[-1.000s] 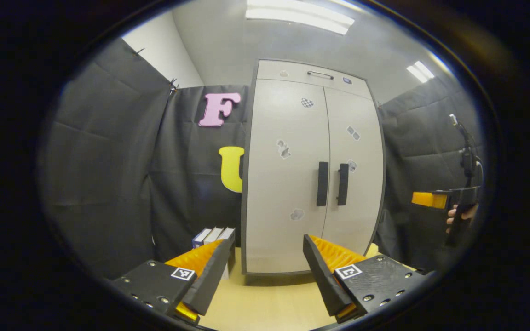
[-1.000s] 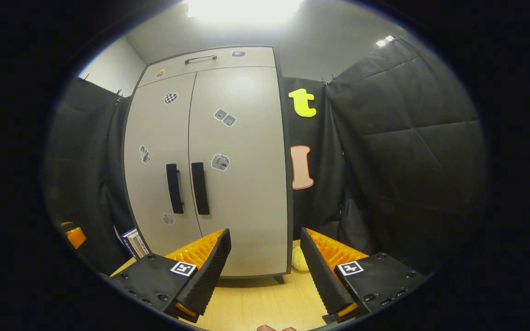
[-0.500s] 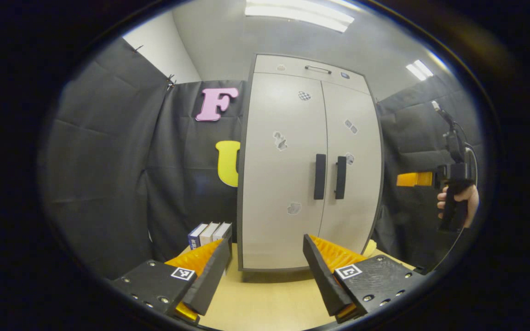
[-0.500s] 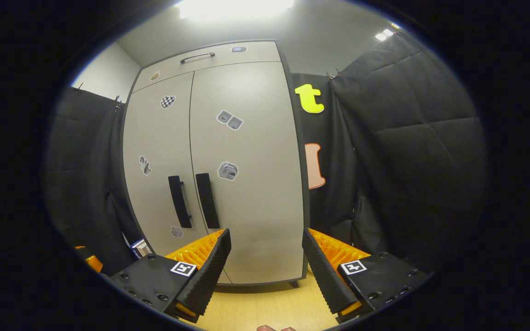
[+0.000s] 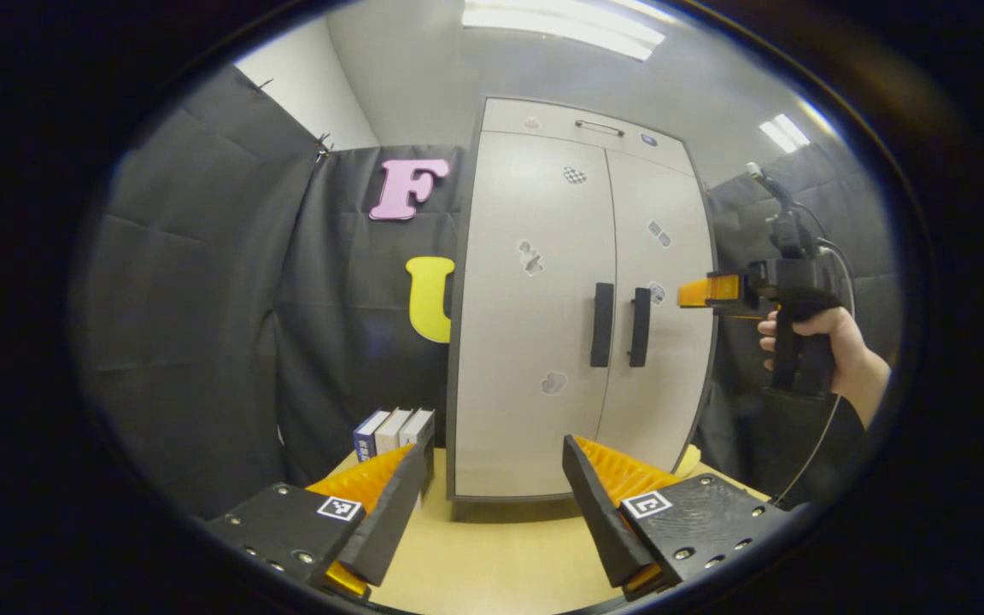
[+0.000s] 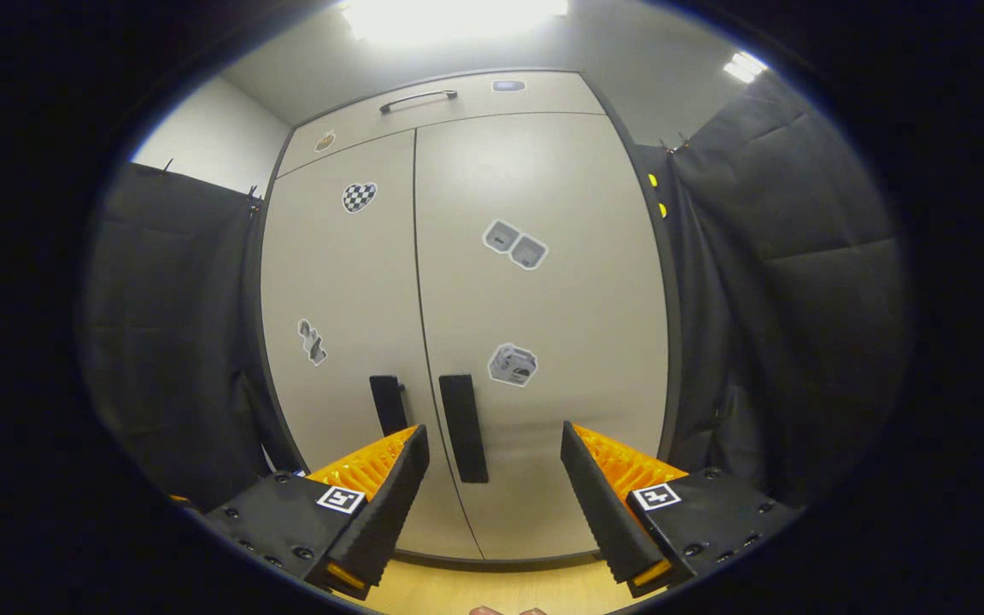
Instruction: Open the right door of the double-door shoe cabinet with the right hand, and open the left door with the left hand.
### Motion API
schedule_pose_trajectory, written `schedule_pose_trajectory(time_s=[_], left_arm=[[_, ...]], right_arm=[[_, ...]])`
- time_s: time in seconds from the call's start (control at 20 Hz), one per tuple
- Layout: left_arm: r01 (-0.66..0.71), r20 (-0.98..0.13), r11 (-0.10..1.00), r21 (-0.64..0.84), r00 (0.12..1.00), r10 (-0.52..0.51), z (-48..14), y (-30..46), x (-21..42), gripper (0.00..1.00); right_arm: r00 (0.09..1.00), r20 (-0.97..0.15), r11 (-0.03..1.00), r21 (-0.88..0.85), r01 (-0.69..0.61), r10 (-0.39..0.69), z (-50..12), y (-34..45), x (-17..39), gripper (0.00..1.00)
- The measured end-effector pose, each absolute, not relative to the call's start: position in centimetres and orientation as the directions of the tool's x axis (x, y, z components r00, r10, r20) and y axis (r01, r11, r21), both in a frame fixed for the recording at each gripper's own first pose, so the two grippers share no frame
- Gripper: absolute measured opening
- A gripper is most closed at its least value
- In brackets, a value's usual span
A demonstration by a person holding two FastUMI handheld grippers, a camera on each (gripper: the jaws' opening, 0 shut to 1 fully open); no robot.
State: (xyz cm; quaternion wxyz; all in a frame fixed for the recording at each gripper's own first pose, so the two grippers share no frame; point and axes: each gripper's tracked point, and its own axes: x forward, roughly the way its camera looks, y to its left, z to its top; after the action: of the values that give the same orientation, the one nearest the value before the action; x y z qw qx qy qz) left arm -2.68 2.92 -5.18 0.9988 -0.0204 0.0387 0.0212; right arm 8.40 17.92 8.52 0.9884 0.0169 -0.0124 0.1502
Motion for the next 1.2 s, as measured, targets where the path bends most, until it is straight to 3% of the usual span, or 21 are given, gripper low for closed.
schedule_pose_trajectory(time_s=[0.85,1.0,1.1,1.15,1.2], left_arm=[[-0.198,-0.186,0.975,-0.104,0.967,0.177,-9.1,9.2,-3.8,0.94],[-0.201,-0.189,0.975,-0.097,0.965,0.180,-9.1,9.5,-3.6,0.94],[-0.199,-0.185,0.976,-0.084,0.966,0.181,-9.0,9.6,-3.5,0.94],[-0.194,-0.184,0.978,-0.079,0.967,0.177,-9.0,9.5,-3.6,0.94],[-0.188,-0.184,0.979,-0.076,0.968,0.171,-9.0,9.2,-3.6,0.94]], right_arm=[[0.975,-0.090,0.974,-0.082,-0.211,0.203,4.4,22.1,17.4,0.99],[0.972,-0.118,0.976,-0.051,-0.210,0.203,3.8,22.4,18.0,0.90],[0.972,-0.128,0.977,-0.053,-0.204,0.196,3.6,22.4,18.3,0.76],[0.972,-0.135,0.978,-0.052,-0.203,0.194,3.3,22.4,18.4,0.61],[0.970,-0.142,0.977,-0.053,-0.204,0.195,3.2,22.5,18.5,0.55]])
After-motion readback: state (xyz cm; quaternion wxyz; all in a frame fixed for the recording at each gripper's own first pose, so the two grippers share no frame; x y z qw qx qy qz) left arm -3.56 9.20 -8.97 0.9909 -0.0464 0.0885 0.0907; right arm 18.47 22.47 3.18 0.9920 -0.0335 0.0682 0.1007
